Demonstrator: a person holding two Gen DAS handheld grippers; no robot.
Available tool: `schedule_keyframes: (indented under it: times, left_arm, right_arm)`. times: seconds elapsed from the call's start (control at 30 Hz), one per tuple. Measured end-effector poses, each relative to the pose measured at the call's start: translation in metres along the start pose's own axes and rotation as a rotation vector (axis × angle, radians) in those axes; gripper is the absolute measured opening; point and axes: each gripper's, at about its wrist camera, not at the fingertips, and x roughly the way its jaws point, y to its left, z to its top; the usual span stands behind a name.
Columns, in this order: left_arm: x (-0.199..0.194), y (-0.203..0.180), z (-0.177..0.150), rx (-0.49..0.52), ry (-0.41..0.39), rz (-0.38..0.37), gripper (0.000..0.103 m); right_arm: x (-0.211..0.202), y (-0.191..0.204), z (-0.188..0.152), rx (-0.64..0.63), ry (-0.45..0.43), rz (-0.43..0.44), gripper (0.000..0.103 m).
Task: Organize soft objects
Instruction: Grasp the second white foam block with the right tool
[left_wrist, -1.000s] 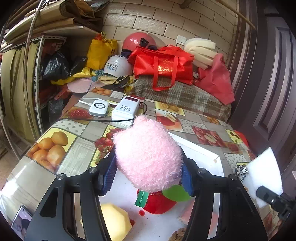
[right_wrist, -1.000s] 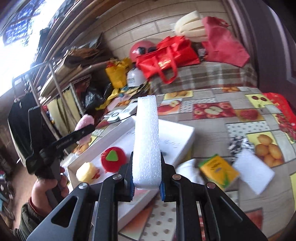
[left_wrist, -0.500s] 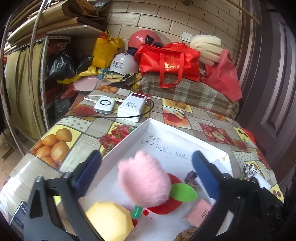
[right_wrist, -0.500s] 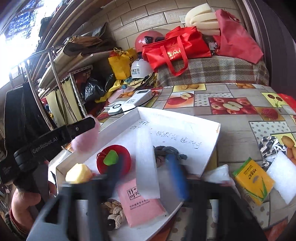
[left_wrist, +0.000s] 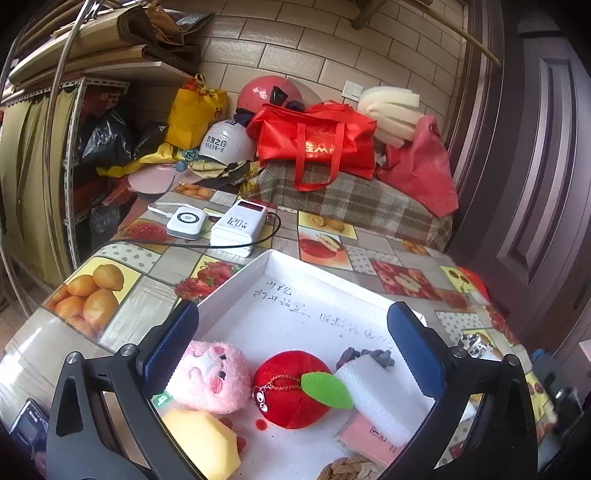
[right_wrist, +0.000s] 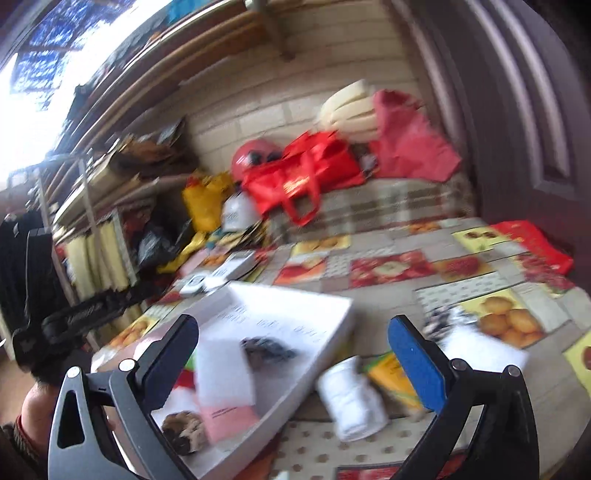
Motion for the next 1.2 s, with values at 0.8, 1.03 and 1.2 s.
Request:
schedule_keyframes:
  times: [0.8, 1.03, 1.2]
  left_arm:
    - [-0.003, -0.106, -0.042, 0.293, 0.173, -0.453, 0.103]
    - [-0.01, -0.145, -0.066, 0.433, 0.239, -0.526, 0.103]
    - [-0.005, -0.164, -0.081, 0.472, 0.291, -0.506, 0.103]
  right_arm:
    - [0.032, -0.12, -0.019, -0.089, 0.411, -0.271, 0.103]
    - [0.057, -0.125, -0.028, -0.091, 0.51, -0.2, 0.043]
    - [0.038, -0.148, -0.02, 0.052, 0.42, -0.149, 0.019]
